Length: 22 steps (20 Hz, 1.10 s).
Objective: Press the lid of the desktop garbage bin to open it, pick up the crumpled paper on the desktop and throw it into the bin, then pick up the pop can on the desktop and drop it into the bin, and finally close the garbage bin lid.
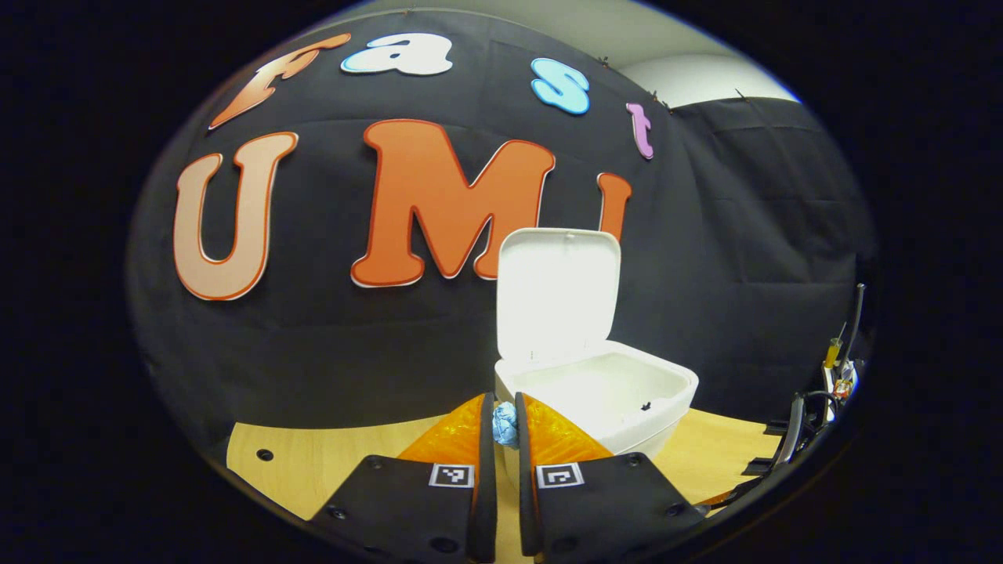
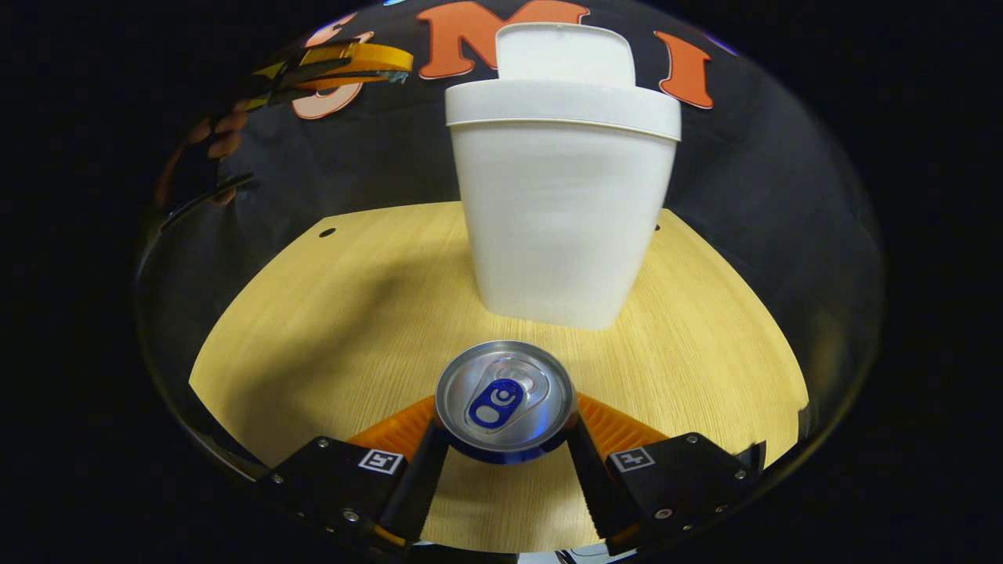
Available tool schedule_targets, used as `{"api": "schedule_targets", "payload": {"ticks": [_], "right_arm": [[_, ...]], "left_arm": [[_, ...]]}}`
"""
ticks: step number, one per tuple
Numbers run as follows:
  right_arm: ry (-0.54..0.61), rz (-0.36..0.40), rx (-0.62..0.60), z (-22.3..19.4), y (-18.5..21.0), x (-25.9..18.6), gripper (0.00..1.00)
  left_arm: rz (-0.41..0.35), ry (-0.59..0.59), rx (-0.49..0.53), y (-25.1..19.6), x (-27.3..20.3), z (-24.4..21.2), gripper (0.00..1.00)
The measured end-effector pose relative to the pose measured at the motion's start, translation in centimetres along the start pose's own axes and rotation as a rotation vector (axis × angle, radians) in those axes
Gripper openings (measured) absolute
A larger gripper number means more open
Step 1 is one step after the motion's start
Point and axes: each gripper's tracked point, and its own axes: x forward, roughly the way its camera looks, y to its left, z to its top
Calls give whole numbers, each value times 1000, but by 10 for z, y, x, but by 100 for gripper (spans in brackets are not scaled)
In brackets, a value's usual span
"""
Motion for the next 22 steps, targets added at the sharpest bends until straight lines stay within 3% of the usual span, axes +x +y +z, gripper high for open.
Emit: {"api": "schedule_targets", "payload": {"ticks": [12,22], "right_arm": [[9,-96,88,-1,-3,2,81],[24,-161,142,-1,-7,4,81]], "left_arm": [[-113,-70,36,-53,40,22,18],[-126,12,12,-63,63,-8,15]]}}
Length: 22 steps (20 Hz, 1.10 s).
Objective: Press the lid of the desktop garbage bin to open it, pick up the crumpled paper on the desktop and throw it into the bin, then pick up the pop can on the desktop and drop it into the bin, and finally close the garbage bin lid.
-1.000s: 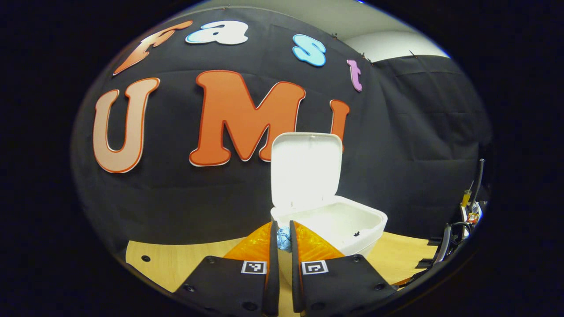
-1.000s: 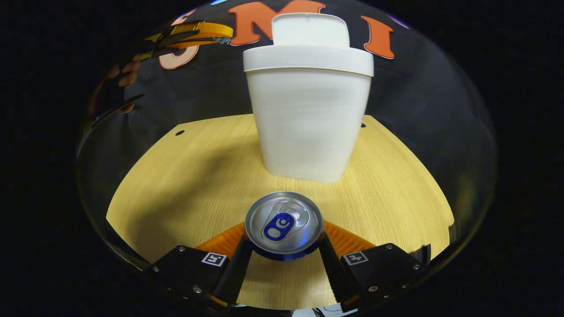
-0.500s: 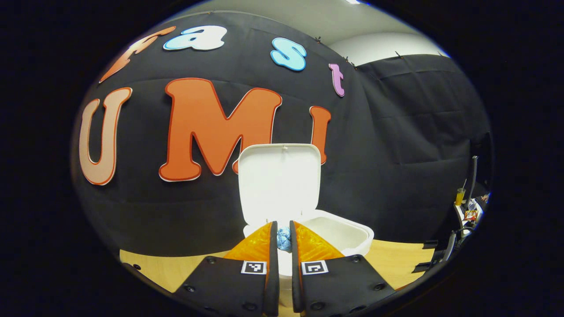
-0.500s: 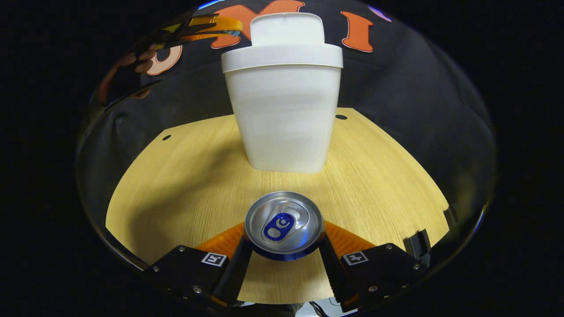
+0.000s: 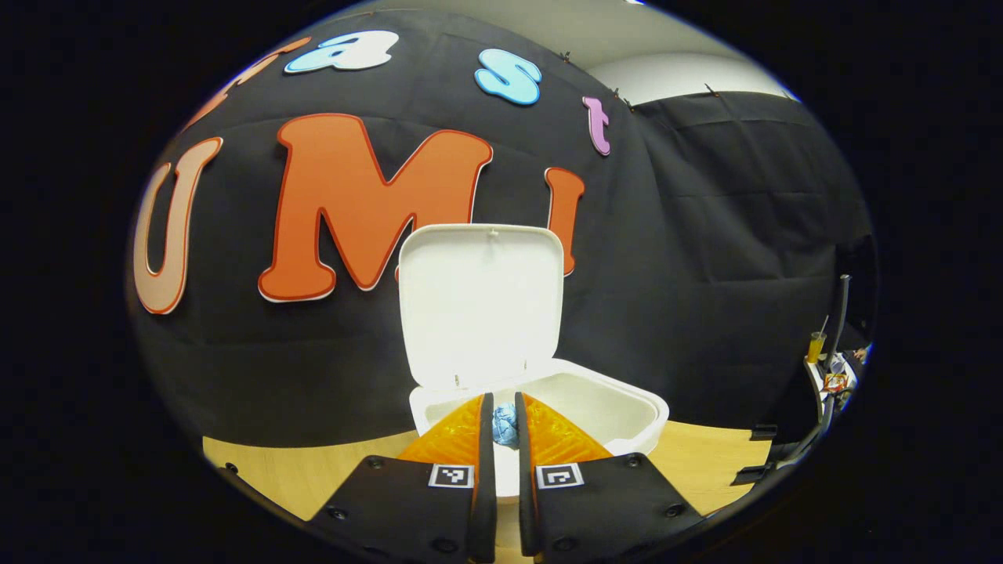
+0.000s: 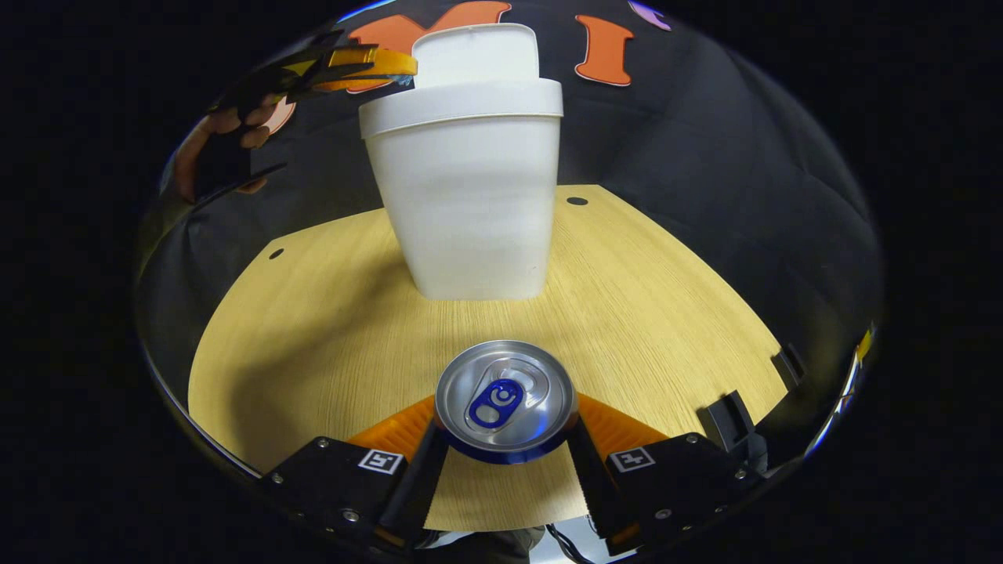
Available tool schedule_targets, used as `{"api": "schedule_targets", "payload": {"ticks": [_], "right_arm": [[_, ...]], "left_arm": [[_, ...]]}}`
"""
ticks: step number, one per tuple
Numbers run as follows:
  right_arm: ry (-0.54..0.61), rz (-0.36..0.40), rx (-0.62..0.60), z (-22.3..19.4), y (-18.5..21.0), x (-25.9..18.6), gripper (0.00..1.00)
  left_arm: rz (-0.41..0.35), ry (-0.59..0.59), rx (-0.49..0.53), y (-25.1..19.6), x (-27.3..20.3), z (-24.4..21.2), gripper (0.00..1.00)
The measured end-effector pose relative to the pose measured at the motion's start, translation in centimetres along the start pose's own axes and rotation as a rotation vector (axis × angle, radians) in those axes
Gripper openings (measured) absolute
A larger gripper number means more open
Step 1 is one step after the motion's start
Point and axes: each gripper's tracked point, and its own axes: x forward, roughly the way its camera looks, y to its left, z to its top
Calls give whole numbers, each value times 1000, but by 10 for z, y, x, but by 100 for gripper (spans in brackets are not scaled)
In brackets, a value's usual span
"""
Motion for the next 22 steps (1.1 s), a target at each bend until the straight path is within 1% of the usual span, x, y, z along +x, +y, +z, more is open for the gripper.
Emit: {"api": "schedule_targets", "payload": {"ticks": [4,8,12,14,15,17,19,20,21,22], "right_arm": [[8,-16,6,-1,-2,0,81],[15,-11,-16,4,0,-2,80],[9,-9,-14,14,2,-9,81],[9,-9,-13,17,0,-9,80],[6,-6,-12,18,2,-10,80],[-2,0,-12,21,1,-11,80],[-14,8,-19,25,-1,-12,80],[-16,12,-23,27,-2,-11,80],[-19,17,-29,29,-2,-11,80],[-27,22,-33,32,-2,-12,80]], "left_arm": [[5,48,-21,2,4,-14,15],[-8,98,-35,0,9,-26,15],[9,144,-79,5,13,-33,15],[10,167,-75,4,15,-36,14],[12,170,-68,4,15,-35,17],[5,175,-77,1,12,-35,18],[-1,188,-74,-3,10,-36,22],[-3,190,-72,-5,7,-36,22],[-3,191,-70,-6,5,-35,28],[-12,195,-68,-9,0,-36,27]]}}
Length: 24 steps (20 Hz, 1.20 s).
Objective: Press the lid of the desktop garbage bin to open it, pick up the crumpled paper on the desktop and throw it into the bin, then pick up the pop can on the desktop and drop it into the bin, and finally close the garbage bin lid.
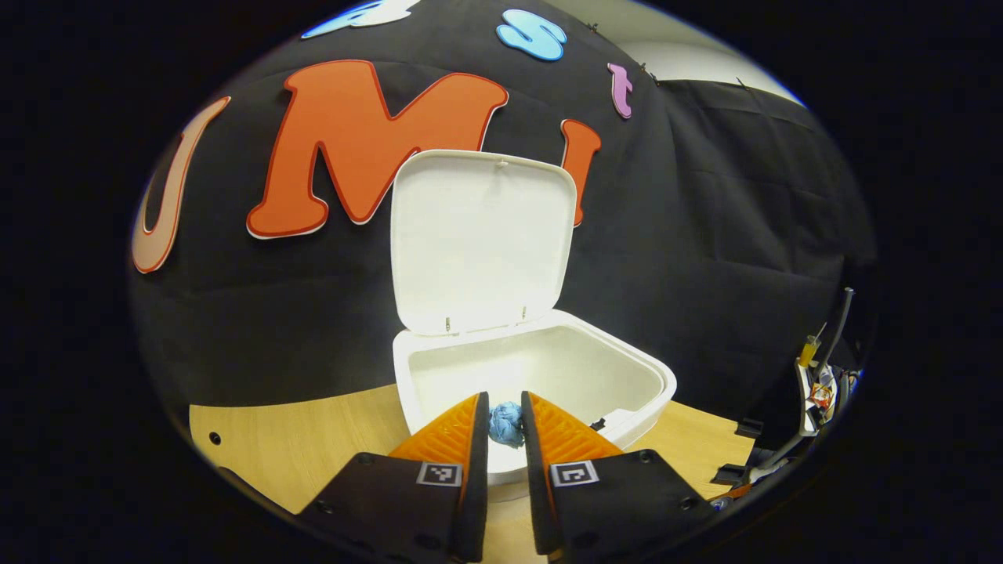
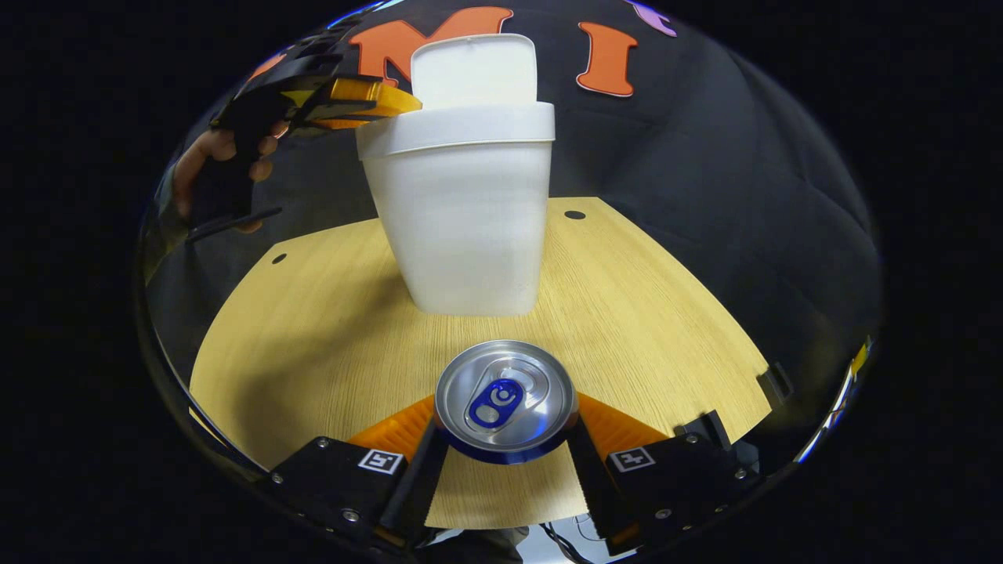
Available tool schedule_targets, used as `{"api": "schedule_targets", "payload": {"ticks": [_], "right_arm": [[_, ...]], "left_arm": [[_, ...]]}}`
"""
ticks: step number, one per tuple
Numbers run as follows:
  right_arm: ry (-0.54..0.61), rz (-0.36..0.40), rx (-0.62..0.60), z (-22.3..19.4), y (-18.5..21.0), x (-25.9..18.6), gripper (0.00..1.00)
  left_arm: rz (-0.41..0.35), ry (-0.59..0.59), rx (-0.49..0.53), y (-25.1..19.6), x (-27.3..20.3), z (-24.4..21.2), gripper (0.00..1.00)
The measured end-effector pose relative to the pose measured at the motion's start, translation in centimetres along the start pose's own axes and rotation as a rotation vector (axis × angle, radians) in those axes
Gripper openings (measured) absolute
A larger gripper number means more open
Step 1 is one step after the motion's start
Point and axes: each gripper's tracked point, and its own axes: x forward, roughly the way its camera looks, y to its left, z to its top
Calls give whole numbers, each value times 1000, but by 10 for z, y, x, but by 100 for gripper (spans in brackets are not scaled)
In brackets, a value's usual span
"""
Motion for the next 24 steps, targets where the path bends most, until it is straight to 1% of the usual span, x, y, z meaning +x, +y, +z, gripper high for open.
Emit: {"api": "schedule_targets", "payload": {"ticks": [1,2,4,5,6,7,9,10,11,14,15,18,20,24], "right_arm": [[-7,4,-6,3,-1,-1,81],[-11,7,-14,7,-2,-1,80],[-24,11,-18,15,-4,-2,80],[-31,15,-18,19,-4,-4,80],[-35,16,-20,23,-6,-7,80],[-43,13,-26,26,-9,-9,81],[-63,8,-43,38,-15,-16,81],[-74,5,-57,45,-19,-19,80],[-83,0,-72,49,-23,-21,81],[-103,-13,-94,62,-40,-26,81],[-112,-18,-101,67,-48,-27,81],[-142,-19,-113,90,-62,-34,81],[-167,-12,-119,109,-65,-40,80],[-224,-2,-153,145,-72,-48,80]], "left_arm": [[3,-3,1,0,-4,1,25],[7,-2,0,1,-4,1,32],[20,-11,2,3,-9,2,33],[22,-12,4,2,-14,2,40],[26,-16,7,0,-21,2,44],[30,-14,8,1,-24,1,53],[32,-21,10,1,-31,2,53],[30,-25,9,2,-36,3,57],[31,-31,11,1,-40,3,65],[53,-35,52,8,-50,-6,83],[55,-27,52,10,-54,-11,86],[79,2,33,18,-64,-29,92],[98,24,25,23,-71,-41,93],[131,47,31,31,-87,-56,98]]}}
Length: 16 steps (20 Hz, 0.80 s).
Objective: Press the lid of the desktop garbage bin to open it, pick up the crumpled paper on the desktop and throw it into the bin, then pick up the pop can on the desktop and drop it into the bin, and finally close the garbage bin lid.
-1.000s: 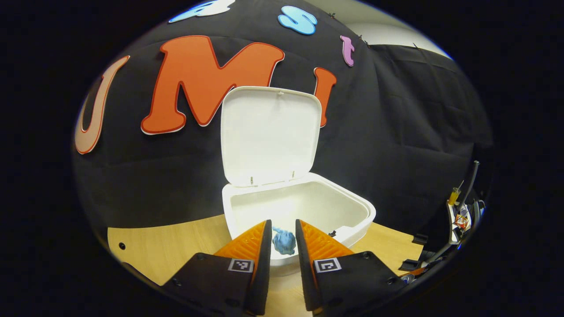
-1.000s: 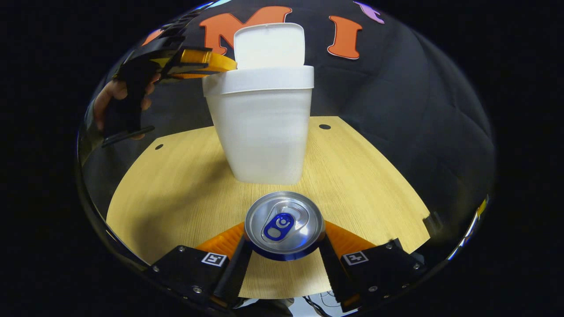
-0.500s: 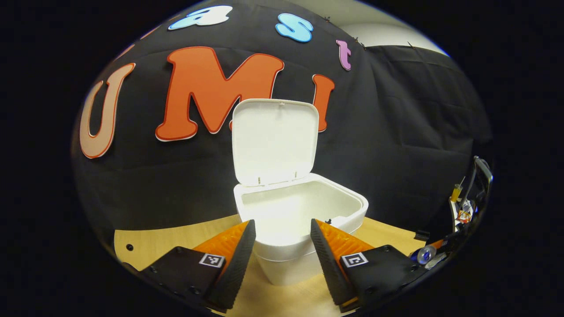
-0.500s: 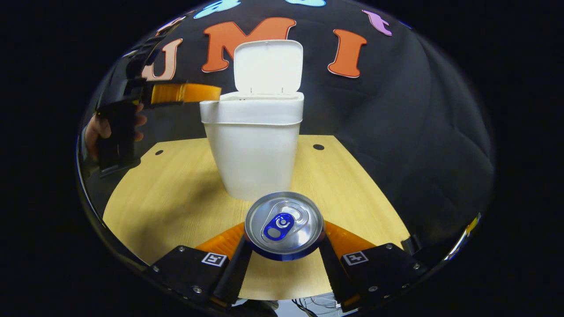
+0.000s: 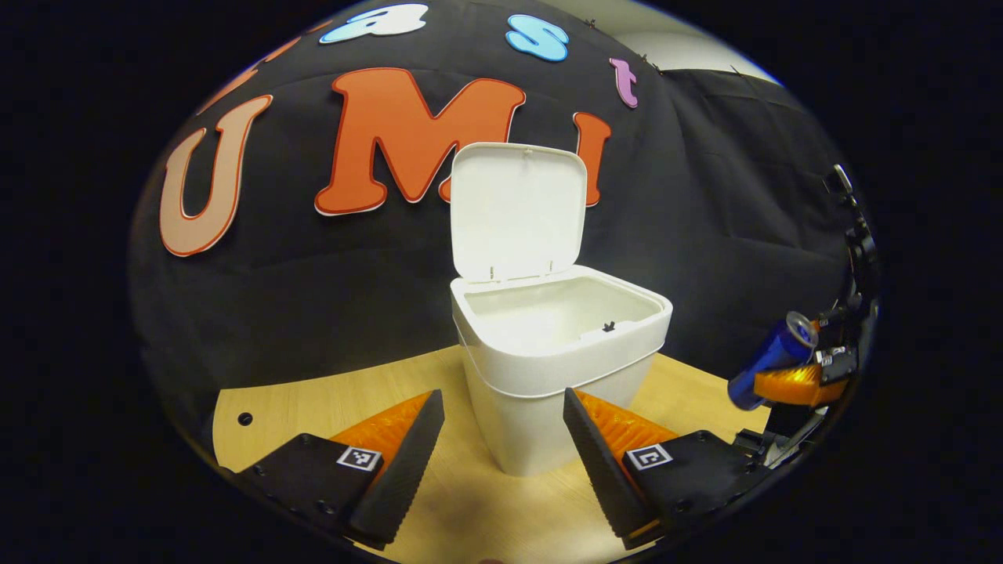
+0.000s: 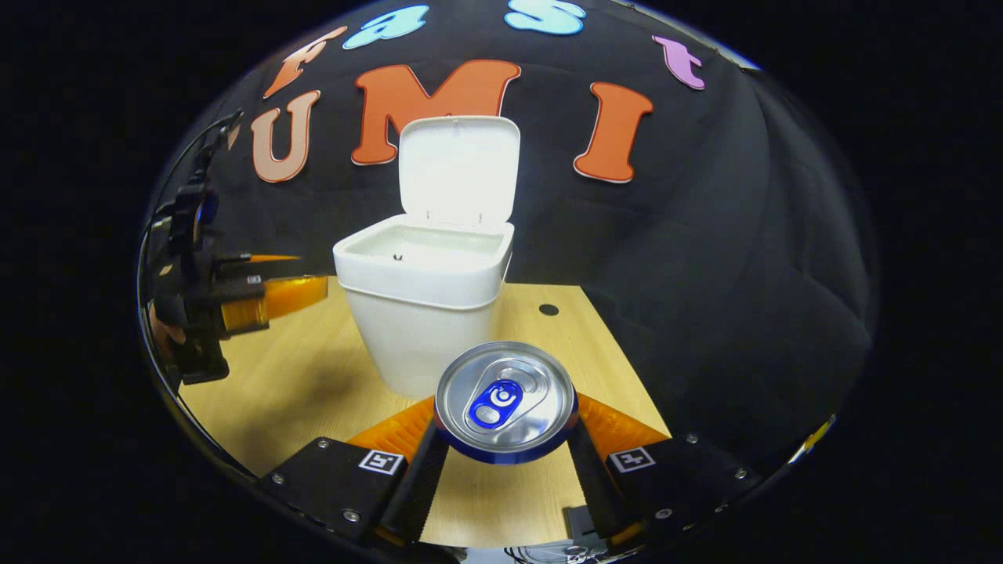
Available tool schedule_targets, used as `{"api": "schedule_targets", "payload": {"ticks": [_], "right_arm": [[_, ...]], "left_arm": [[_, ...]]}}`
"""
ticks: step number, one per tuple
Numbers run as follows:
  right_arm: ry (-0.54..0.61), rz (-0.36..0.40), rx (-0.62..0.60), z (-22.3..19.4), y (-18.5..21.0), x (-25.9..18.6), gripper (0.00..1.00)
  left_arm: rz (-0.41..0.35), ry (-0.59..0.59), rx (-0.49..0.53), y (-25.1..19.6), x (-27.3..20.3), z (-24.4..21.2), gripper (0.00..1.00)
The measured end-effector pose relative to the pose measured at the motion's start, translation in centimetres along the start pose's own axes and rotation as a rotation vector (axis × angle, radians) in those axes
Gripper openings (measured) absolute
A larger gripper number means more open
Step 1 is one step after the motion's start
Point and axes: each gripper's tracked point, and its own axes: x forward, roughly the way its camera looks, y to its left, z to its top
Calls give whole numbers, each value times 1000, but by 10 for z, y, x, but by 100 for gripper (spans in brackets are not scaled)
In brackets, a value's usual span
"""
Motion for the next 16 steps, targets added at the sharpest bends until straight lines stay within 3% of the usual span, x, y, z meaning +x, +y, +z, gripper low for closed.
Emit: {"api": "schedule_targets", "payload": {"ticks": [9,16], "right_arm": [[-96,92,-31,67,17,24,80],[-183,94,-77,119,17,31,80]], "left_arm": [[82,40,-21,23,-30,-28,98],[165,53,-58,50,-48,-43,98]]}}
